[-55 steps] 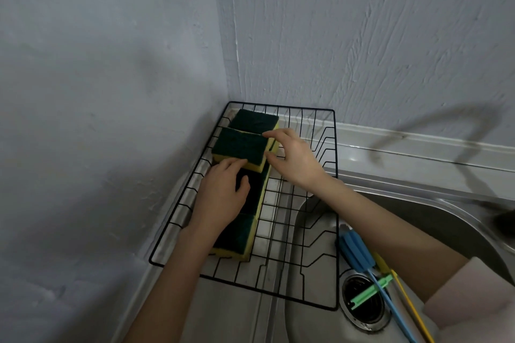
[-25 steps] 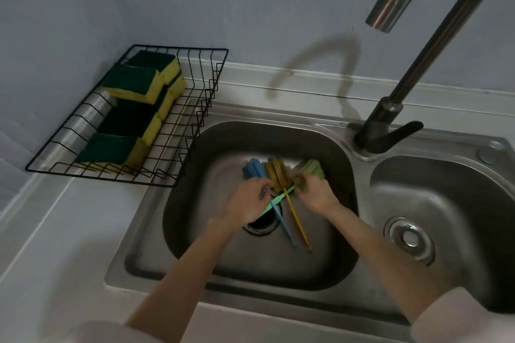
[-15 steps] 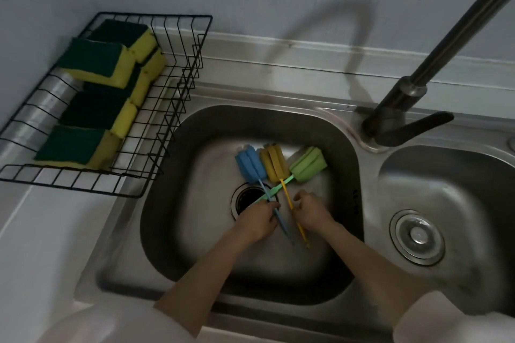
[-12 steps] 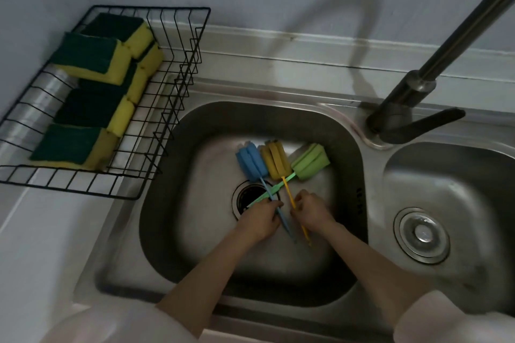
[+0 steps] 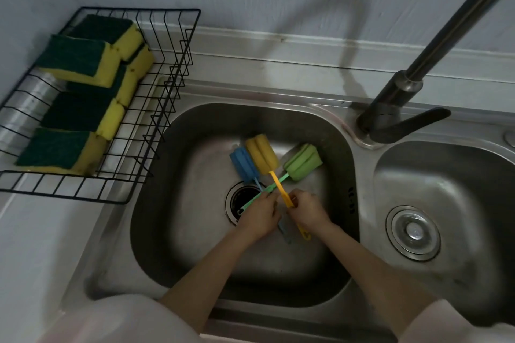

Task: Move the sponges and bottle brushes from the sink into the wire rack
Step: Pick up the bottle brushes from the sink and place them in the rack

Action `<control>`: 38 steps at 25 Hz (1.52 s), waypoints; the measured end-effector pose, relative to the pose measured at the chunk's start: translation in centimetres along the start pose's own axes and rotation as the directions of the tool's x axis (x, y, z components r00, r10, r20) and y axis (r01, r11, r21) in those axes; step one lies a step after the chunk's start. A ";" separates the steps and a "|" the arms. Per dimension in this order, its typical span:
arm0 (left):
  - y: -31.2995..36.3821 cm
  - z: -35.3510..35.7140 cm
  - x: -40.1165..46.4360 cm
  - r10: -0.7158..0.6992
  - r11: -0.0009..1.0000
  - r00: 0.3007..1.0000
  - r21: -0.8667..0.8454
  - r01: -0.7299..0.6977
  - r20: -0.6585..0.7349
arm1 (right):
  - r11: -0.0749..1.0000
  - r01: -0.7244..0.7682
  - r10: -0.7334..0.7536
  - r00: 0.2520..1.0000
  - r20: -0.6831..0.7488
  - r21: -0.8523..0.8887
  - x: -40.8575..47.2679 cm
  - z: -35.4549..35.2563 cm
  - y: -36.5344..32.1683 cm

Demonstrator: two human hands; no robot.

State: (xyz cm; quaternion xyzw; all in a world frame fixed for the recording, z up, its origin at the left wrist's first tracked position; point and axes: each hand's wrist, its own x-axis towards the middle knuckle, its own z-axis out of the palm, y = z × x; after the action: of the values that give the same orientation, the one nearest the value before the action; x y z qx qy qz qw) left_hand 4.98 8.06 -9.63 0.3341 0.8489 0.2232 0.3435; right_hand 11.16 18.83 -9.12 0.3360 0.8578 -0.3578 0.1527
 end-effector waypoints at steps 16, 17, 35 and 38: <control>3.2 -11.9 -5.2 0.272 0.957 0.722 0.101 -0.271 -0.636 | 0.905 0.424 -0.419 0.904 -0.086 0.044 -8.0 -9.3 -9.3; 3.4 -12.9 -5.8 0.314 0.948 0.688 0.182 -0.260 -0.655 | 0.895 0.444 -0.441 0.893 -0.086 0.026 -8.4 -10.0 -10.1; -0.8 -27.0 -8.2 0.371 0.920 0.517 0.382 -0.091 -0.771 | 0.732 0.517 -0.476 0.854 -0.210 0.444 -8.1 -16.8 -22.5; -1.8 -28.1 -6.2 0.355 0.922 0.582 0.375 -0.090 -0.731 | 0.668 0.511 -0.405 0.860 -0.311 0.541 -5.6 -17.3 -24.2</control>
State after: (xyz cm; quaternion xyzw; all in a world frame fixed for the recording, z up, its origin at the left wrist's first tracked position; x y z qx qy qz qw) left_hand -13.02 -1.83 10.57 0.3543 0.8862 0.2582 -0.1502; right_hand -1.73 16.09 18.09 0.1682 0.7628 -0.6108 -0.1295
